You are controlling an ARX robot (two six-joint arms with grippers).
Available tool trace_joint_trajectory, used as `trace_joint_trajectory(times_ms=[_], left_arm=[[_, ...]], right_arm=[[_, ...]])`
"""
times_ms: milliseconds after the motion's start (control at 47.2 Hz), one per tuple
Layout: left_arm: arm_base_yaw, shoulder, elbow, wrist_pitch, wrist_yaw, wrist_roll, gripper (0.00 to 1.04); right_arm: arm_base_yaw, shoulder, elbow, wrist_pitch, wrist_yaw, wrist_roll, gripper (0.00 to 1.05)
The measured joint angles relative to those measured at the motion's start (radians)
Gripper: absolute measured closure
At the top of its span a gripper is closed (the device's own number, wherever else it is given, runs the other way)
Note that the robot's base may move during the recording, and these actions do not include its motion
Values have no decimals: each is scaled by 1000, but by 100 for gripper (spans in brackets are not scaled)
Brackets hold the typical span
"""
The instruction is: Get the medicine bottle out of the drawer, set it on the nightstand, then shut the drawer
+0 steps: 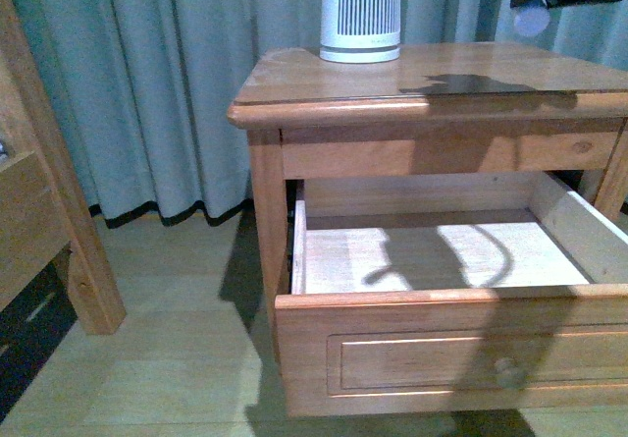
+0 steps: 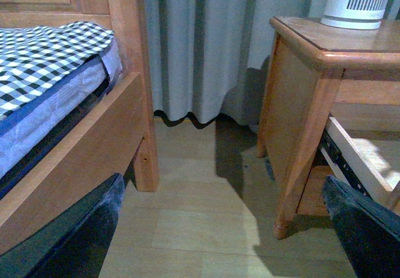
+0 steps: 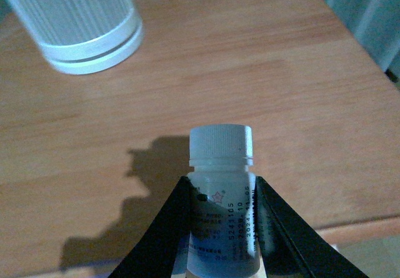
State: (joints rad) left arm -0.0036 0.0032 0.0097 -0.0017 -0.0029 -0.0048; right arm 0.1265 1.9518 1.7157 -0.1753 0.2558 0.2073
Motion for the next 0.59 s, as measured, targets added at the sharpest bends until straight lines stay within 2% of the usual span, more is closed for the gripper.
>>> trace_joint_trajectory(times_ms=[127,339,382,466,551,594], left_arm=[[0,0,0,0,0,0,7],[0,0,0,0,0,0,7],[0,0,0,0,0,0,7],[0,0,0,0,0,0,7],[0,0,0,0,0,0,7],[0,0,0,0,0,0,7]], right_arm=[[-33,137,142,-37,17,-2,79],[-44,246,225,-54,19,-19,77],[-43,247,227,-51,20,-23,66],[-42,246,227,-26,21,-29,51],[-43,243,224,-11,22,-37,41],[-43,233,216,1,21,-41,33]])
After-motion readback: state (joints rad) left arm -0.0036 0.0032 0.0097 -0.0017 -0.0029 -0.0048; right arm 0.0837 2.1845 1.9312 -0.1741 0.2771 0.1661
